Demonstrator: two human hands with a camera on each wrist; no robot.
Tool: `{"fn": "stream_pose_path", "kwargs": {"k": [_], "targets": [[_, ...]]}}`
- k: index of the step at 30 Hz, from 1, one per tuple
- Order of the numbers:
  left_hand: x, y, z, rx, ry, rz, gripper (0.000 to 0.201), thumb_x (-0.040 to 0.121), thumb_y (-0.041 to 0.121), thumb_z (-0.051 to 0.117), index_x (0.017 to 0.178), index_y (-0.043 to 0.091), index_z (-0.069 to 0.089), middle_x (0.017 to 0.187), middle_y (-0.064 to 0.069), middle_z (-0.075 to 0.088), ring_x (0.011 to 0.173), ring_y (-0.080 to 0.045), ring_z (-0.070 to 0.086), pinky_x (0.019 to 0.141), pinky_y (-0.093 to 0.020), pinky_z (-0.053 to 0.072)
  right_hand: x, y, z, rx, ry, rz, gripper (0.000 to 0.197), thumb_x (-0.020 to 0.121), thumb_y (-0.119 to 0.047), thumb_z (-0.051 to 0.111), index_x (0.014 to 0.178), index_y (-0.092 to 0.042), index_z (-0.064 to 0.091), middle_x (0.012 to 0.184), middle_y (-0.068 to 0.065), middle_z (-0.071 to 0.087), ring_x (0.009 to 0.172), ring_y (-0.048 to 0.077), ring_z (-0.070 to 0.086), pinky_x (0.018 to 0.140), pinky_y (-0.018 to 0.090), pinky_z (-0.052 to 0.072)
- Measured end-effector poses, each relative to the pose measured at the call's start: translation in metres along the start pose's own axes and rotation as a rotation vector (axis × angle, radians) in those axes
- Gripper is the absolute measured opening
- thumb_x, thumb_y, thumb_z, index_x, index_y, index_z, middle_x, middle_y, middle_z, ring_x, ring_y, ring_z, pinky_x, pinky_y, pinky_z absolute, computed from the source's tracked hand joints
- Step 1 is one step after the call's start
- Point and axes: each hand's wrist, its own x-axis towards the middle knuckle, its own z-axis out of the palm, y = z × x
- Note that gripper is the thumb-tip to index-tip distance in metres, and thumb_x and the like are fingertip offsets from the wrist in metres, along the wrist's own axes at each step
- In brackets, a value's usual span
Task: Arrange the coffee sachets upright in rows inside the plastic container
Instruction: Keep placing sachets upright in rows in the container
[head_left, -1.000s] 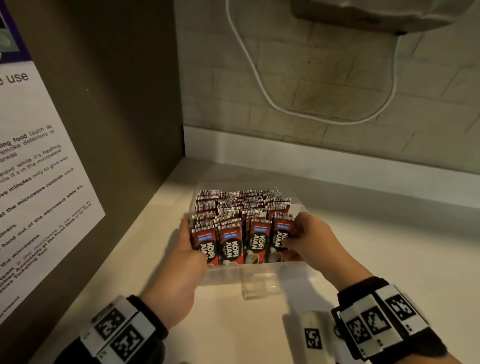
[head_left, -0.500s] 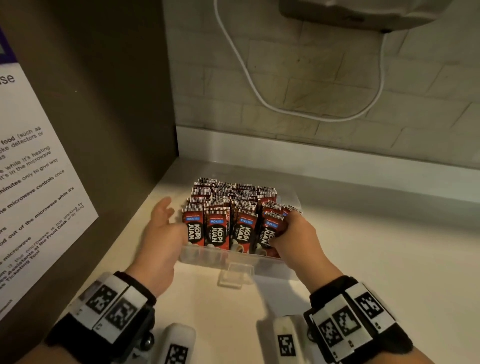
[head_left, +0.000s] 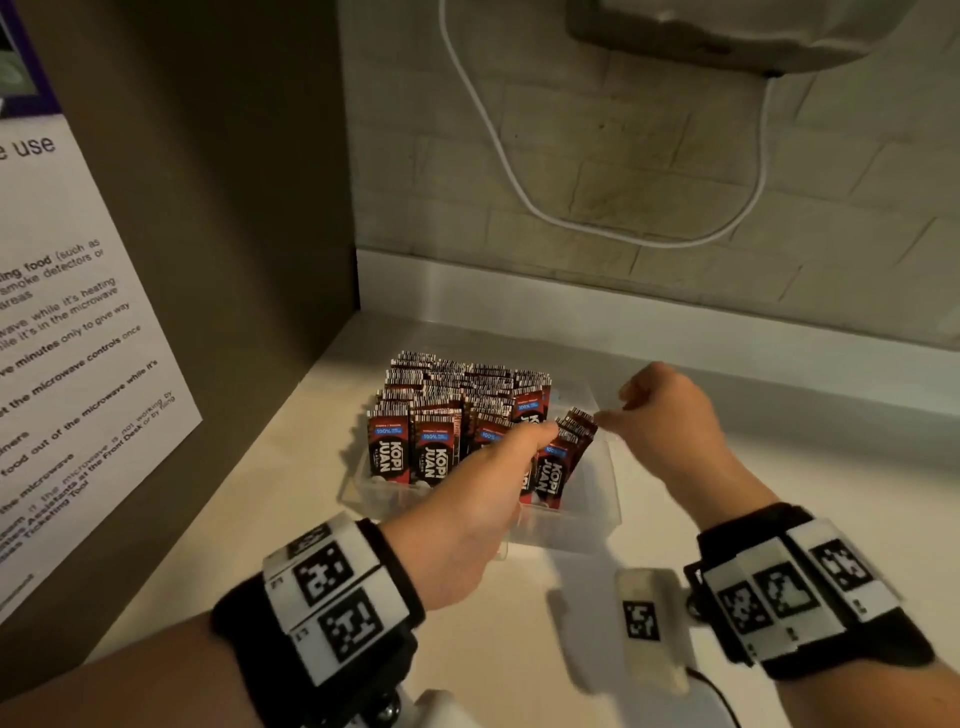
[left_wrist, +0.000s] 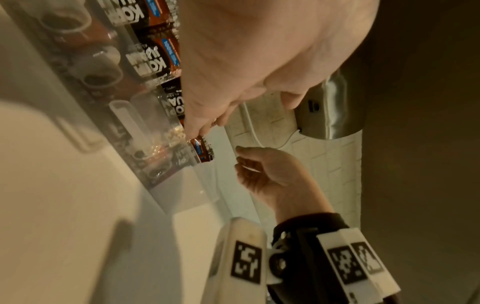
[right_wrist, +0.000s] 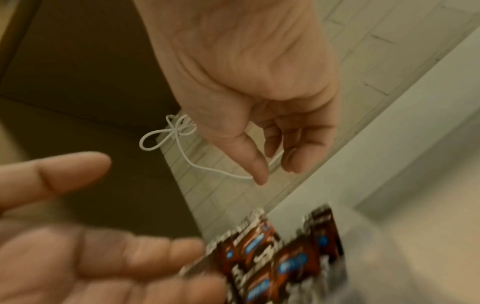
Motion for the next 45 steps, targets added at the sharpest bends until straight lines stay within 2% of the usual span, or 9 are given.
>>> {"fn": "stream_pose_path", "kwargs": {"k": [2,6,11,15,24,33,38,41,45], "targets": [[0.001,0.001,0.004,-0.011,0.028,-0.026,0.015,0.093,0.046,0.048,0.080,0.039,0.050,0.072,0.030,0.063,0.094,0.001,0.049,0.112,-0.035,0.025,0.009,0.000,-0.008,-0.090,-0.057,-0.061,0.033,0.078,-0.025,0.074,0.103,-0.012,0.058,0.098,0.004,0.059,0.088,0.022,0.056,0.066,0.028,0.042],[0.005,0.001,0.009,-0.043,0.040,-0.068,0.020,0.091,0.050,0.050,0.107,0.037,0.053,0.110,0.014,0.049,0.112,-0.006,0.044,0.106,-0.032,0.029,0.021,0.010,0.004,-0.404,-0.303,-0.164,0.071,0.069,-0.052,0.076,0.127,-0.019,0.052,0.123,0.002,0.053,0.115,0.027,0.047,0.096,0.038,0.042],[0.013,0.007,0.015,-0.112,0.124,-0.081,0.025,0.095,0.044,0.050,0.074,0.030,0.048,0.065,0.017,0.053,0.067,0.002,0.044,0.069,-0.022,0.040,0.025,0.018,0.015,-0.453,-0.339,-0.195,0.088,0.056,-0.057,0.082,0.128,-0.021,0.047,0.122,-0.001,0.046,0.115,0.025,0.040,0.098,0.036,0.038],[0.015,0.011,0.013,-0.122,0.150,-0.074,0.029,0.095,0.044,0.052,0.073,0.025,0.052,0.046,0.015,0.054,0.057,0.000,0.048,0.062,-0.023,0.042,0.027,0.018,0.020,-0.415,-0.315,-0.241,0.089,0.053,-0.050,0.086,0.127,-0.022,0.046,0.119,-0.003,0.046,0.108,0.022,0.038,0.094,0.037,0.040],[0.027,0.015,0.009,-0.070,0.130,-0.125,0.034,0.096,0.052,0.046,0.077,0.024,0.049,0.079,-0.001,0.054,0.074,-0.013,0.055,0.071,-0.032,0.047,0.028,0.017,0.024,-0.397,-0.328,-0.289,0.092,0.050,-0.031,0.092,0.129,-0.022,0.045,0.122,0.001,0.048,0.112,0.027,0.044,0.094,0.040,0.044],[0.044,0.015,0.005,-0.017,0.090,-0.140,0.035,0.096,0.052,0.044,0.085,0.020,0.053,0.083,-0.006,0.066,0.087,-0.023,0.065,0.075,-0.035,0.052,0.032,0.022,0.031,-0.454,-0.316,-0.340,0.072,0.067,0.002,0.078,0.130,-0.012,0.044,0.127,0.009,0.041,0.113,0.028,0.051,0.091,0.032,0.047],[0.048,0.013,0.001,0.065,0.015,-0.143,0.039,0.096,0.050,0.046,0.111,0.016,0.057,0.111,-0.012,0.066,0.105,-0.028,0.061,0.094,-0.042,0.050,0.033,0.028,0.038,-0.421,-0.209,-0.420,0.044,0.078,-0.011,0.074,0.117,-0.011,0.053,0.113,0.008,0.048,0.088,0.023,0.055,0.071,0.028,0.043],[0.065,-0.002,-0.008,0.052,-0.021,-0.133,0.046,0.103,0.024,0.043,0.147,0.017,0.033,0.152,-0.010,0.037,0.137,-0.028,0.039,0.111,-0.046,0.037,0.034,0.032,0.039,-0.404,-0.160,-0.437,0.039,0.078,-0.015,0.074,0.112,-0.015,0.055,0.109,0.005,0.050,0.087,0.024,0.054,0.069,0.027,0.039],[0.073,-0.008,-0.009,0.144,-0.065,-0.079,0.045,0.102,0.023,0.043,0.146,0.021,0.033,0.152,-0.009,0.038,0.138,-0.028,0.039,0.111,-0.045,0.037,0.029,0.029,0.036,-0.334,-0.176,-0.483,0.036,0.079,-0.006,0.068,0.113,-0.013,0.056,0.108,0.007,0.057,0.097,0.028,0.056,0.073,0.028,0.041]]}}
